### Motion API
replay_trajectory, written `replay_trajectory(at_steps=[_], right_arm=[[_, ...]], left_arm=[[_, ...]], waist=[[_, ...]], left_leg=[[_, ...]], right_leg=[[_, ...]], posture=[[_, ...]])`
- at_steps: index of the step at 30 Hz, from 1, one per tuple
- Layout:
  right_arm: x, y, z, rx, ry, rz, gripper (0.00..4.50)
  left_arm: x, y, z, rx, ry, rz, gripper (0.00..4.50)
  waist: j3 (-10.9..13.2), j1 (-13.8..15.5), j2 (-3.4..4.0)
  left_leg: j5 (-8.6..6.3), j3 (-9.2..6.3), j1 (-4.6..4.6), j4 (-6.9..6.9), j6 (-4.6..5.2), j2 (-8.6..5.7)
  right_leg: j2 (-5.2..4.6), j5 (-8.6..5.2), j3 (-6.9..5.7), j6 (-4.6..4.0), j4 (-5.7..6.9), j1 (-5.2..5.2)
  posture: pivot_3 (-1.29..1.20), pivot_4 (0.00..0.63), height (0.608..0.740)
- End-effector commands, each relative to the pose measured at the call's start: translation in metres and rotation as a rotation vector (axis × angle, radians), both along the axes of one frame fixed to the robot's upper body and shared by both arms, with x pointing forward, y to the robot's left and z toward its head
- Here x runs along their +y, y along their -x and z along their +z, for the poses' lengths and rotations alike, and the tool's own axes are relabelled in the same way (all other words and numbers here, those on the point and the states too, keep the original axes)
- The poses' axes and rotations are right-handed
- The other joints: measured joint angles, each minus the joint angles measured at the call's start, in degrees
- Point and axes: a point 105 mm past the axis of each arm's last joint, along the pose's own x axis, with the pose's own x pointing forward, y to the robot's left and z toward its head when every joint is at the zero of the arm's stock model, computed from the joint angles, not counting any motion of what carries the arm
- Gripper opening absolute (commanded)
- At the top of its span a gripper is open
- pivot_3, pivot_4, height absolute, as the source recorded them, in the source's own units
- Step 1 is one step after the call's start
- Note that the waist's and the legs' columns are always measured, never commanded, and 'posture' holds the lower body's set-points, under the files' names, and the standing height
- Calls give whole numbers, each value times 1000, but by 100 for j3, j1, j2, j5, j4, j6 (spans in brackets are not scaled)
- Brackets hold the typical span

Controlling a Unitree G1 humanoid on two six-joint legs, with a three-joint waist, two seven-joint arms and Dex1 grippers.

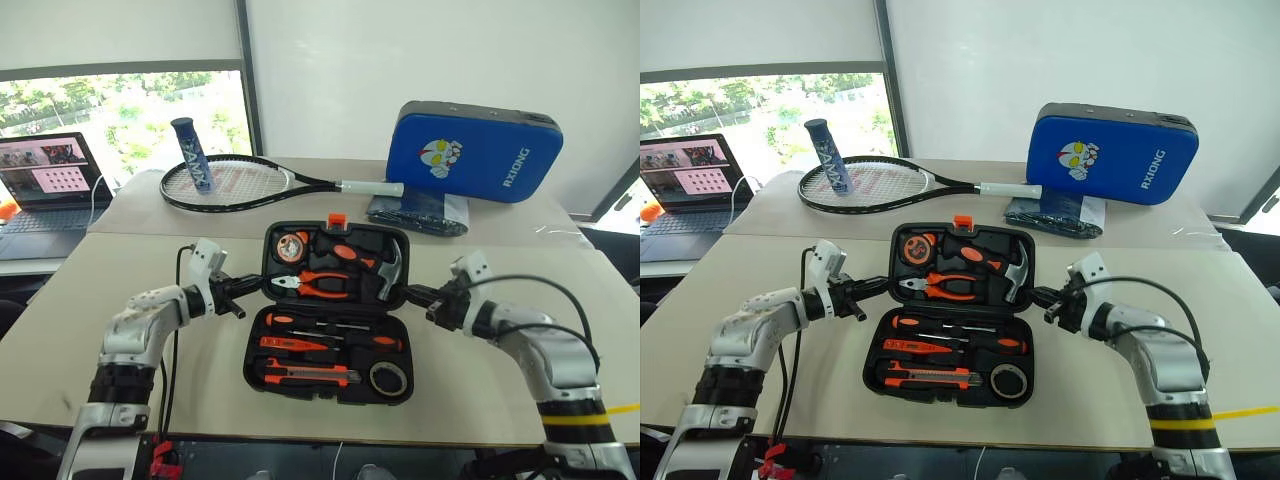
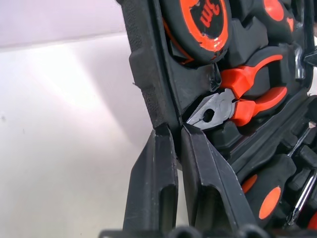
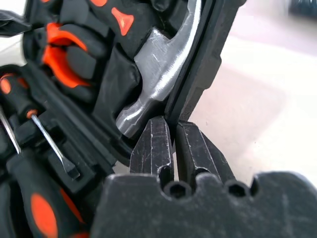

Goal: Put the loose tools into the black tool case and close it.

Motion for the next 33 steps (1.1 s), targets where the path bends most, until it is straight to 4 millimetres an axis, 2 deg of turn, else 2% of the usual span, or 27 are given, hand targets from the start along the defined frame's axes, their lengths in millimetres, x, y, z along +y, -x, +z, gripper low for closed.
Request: replay_trajectory(at_steps=[1, 3, 6, 11, 14, 18, 19, 27, 28, 29, 30, 33], right_arm=[[8, 18, 27, -366, 98, 111, 0], [9, 27, 17, -442, 163, 154, 0], [6, 33, 13, -566, 223, 168, 0], [2, 45, 4, -738, 346, 226, 0], [2, 54, -6, -779, 395, 289, 0], [2, 62, -14, -819, 449, 360, 0], [2, 64, -14, -850, 466, 374, 816], [0, 64, -16, -947, 560, 441, 3321], [0, 64, -16, -959, 570, 453, 3799], [-2, 64, -17, -958, 582, 461, 4037], [-3, 65, -16, -965, 592, 469, 4480], [-9, 68, -17, -980, 616, 483, 4480]], left_arm=[[4, 13, 28, -314, -22, -12, 59], [0, 23, 21, -397, -75, -51, 59], [-6, 39, 7, -491, -184, -125, 59], [-1, 54, -4, -584, -274, -146, 59], [9, 61, -14, -617, -355, -154, 59], [10, 71, -24, -656, -426, -215, 59], [10, 72, -24, -667, -434, -218, 0], [4, 81, -24, -711, -446, -277, 0], [5, 82, -24, -710, -448, -278, 0], [7, 83, -23, -706, -453, -279, 0], [11, 86, -24, -698, -459, -283, 0], [21, 90, -24, -681, -486, -284, 0]], waist=[[0, -6, 0], [1, -10, 0], [1, -17, 0], [1, -14, 0], [0, -16, 1], [0, -43, 1], [0, -46, 1], [1, -59, 0], [1, -60, 0], [1, -64, -1], [1, -64, -1], [1, -53, -1]], left_leg=[[0, 1, 3, 0, 0, 1], [0, 4, 6, -2, 0, 2], [0, 10, 19, -4, 0, 2], [0, 15, 34, -3, 0, 2], [0, 16, 37, -4, 0, 4], [-1, 24, 61, -11, 2, 8], [-1, 27, 66, -13, 2, 8], [-2, 60, 117, -15, 3, 13], [-2, 62, 121, -15, 3, 14], [-2, 62, 128, -16, 4, 14], [-4, 63, 138, -16, 7, 16], [-9, 63, 164, -25, 15, 21]], right_leg=[[1, 0, 1, 0, -14, 0], [3, 0, 2, 0, -16, 0], [4, 0, 6, 0, -20, 10], [3, 0, 13, 0, -20, 23], [5, 0, 15, 0, -21, 25], [8, 0, 28, 0, -19, 39], [8, 0, 33, -1, -19, 41], [17, 0, 61, -1, -6, 75], [18, 0, 63, -1, -6, 78], [18, 0, 64, -1, -8, 87], [18, 0, 64, -1, -13, 98], [19, -1, 60, -1, -29, 129]], posture=[[0, 150, 740], [0, 150, 740], [0, 150, 740], [0, 150, 740], [0, 150, 740], [0, 150, 740], [0, 150, 740], [0, 150, 740], [0, 150, 740], [0, 150, 740], [0, 150, 740], [0, 150, 740]])
